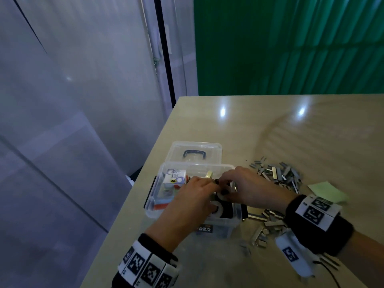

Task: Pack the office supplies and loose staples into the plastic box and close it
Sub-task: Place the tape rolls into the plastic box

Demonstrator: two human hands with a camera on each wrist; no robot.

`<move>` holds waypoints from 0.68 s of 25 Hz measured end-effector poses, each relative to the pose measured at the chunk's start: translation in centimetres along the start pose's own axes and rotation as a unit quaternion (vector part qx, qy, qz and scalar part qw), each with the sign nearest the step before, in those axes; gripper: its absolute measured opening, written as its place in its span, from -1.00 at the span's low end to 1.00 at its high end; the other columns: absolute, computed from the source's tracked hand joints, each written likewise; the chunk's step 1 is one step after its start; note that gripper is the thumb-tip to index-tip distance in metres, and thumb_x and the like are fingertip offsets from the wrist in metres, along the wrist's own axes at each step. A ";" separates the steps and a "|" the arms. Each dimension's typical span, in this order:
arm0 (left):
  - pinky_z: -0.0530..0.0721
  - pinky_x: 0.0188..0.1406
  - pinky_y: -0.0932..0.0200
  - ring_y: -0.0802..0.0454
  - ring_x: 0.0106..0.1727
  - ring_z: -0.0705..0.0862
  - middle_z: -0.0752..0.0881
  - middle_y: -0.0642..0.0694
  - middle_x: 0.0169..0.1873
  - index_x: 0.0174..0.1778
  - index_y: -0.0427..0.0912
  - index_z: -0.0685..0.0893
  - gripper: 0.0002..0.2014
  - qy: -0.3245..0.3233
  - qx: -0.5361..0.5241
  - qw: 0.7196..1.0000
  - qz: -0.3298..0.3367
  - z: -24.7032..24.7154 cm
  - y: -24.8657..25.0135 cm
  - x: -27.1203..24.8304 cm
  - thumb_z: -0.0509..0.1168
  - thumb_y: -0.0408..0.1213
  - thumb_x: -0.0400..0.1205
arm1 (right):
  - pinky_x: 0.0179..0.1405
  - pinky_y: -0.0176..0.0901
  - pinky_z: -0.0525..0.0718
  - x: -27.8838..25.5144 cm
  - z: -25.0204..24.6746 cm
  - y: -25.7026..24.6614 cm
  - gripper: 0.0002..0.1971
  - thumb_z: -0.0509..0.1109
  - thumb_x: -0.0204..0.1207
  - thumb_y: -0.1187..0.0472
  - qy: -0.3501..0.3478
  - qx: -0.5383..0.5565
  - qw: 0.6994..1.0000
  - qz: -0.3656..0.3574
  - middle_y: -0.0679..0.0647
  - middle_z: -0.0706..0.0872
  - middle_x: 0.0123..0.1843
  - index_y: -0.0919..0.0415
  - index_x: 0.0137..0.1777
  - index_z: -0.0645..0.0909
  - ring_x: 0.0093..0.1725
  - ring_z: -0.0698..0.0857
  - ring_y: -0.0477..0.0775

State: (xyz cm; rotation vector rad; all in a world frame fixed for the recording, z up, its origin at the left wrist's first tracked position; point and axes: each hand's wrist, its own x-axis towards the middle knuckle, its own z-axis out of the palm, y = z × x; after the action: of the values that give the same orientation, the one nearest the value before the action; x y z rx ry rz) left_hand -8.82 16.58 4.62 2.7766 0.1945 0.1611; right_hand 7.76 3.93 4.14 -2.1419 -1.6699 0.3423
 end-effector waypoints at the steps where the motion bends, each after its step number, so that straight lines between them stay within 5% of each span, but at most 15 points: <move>1: 0.51 0.35 0.05 0.03 0.36 0.48 0.64 0.07 0.35 0.37 0.01 0.63 -0.64 0.010 -0.010 1.000 0.000 -0.2 -0.3 0.2 0.40 -0.24 0.64 | -0.17 -0.31 0.55 0.1 -0.1 0.1 -0.85 0.57 0.49 0.03 -0.006 0.008 1.000 0.008 -0.15 0.74 -0.03 -0.03 0.02 0.75 -0.07 0.62 -0.18; 5: 0.57 0.31 -0.02 0.02 0.33 0.52 0.65 0.01 0.30 0.32 -0.06 0.67 -0.72 0.065 -0.041 0.997 0.008 -0.5 -0.5 0.9 0.34 -0.30 0.68 | 0.04 -0.12 0.71 -0.2 -2.3 -0.1 -0.83 0.59 0.49 0.05 0.031 0.048 0.997 0.055 -0.15 0.77 0.05 -0.07 0.07 0.79 0.08 0.68 -0.17; 9: 0.61 0.22 -0.03 -0.03 0.27 0.58 0.67 -0.03 0.26 0.27 -0.08 0.69 -0.76 0.099 -0.060 0.993 0.023 0.0 1.0 2.5 0.32 -0.31 0.68 | -0.03 -0.40 0.68 -1.5 -5.2 -0.2 -0.86 0.58 0.51 0.16 0.048 0.106 0.991 0.068 -0.22 0.80 -0.11 0.03 0.06 0.81 -0.03 0.75 -0.29; 17: 0.65 0.20 -0.02 -0.01 0.18 0.65 0.68 -0.03 0.20 0.29 -0.05 0.69 -0.76 0.053 -0.033 0.997 0.033 0.4 7.5 6.7 0.27 -0.23 0.72 | -0.01 -0.14 0.74 -6.3 -9.3 3.4 -0.87 0.56 0.52 -0.02 -0.078 0.047 0.988 0.128 -0.20 0.79 -0.09 -0.17 0.04 0.76 -0.10 0.76 -0.24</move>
State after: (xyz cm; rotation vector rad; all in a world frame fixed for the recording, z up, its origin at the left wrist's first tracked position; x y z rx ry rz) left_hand -1.32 10.56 7.51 2.7112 0.1213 0.3255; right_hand 13.08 -4.39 10.53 -2.3115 -1.4263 0.6659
